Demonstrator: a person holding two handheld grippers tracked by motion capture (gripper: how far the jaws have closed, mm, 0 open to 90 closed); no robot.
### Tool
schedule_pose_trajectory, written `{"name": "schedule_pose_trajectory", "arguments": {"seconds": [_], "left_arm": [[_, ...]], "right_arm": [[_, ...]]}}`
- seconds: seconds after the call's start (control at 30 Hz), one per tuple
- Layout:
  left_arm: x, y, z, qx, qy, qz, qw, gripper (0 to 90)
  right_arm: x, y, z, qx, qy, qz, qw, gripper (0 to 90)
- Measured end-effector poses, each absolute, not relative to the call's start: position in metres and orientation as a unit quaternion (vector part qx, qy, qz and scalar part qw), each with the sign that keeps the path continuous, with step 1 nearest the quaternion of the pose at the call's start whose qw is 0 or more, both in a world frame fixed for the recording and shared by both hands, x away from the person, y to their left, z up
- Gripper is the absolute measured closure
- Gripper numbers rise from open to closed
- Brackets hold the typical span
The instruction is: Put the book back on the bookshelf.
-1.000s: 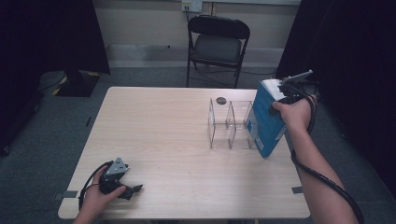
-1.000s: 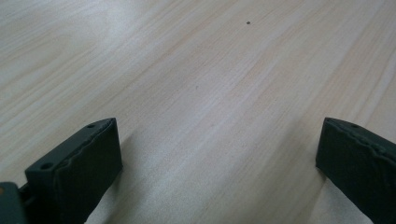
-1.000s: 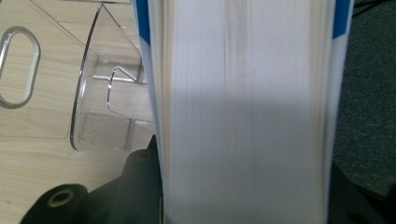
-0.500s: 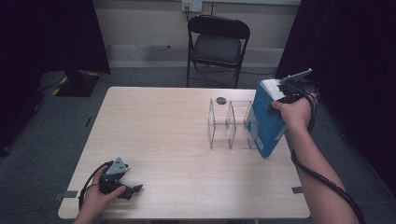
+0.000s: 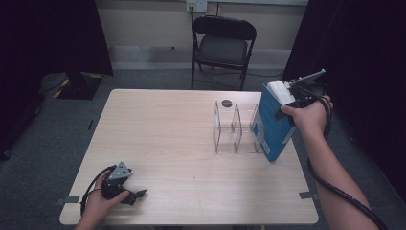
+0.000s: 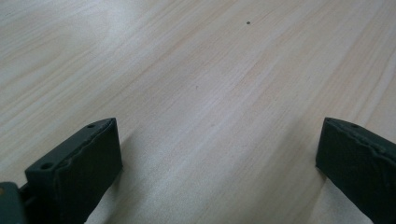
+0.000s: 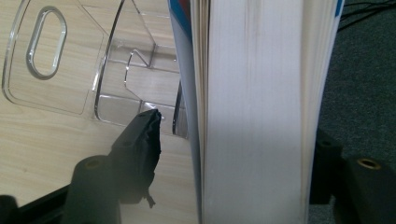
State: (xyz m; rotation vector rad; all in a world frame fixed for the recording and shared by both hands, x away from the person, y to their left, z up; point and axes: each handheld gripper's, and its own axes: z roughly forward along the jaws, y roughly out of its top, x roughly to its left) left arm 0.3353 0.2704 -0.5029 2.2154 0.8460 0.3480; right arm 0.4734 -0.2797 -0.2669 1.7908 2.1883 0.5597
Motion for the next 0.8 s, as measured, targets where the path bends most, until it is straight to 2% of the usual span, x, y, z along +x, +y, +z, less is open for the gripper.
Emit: {"name": "schedule_pose_trajectory", "arguments": {"seconds": [0.8], "left_arm": [[0.335,0.270,-0.504,0.858,0.333,0.136,0.368,0.0]], "right_arm": [[0.435,-0.289,-0.273,0.604,0.752,0.225,0.135,28.8]]}}
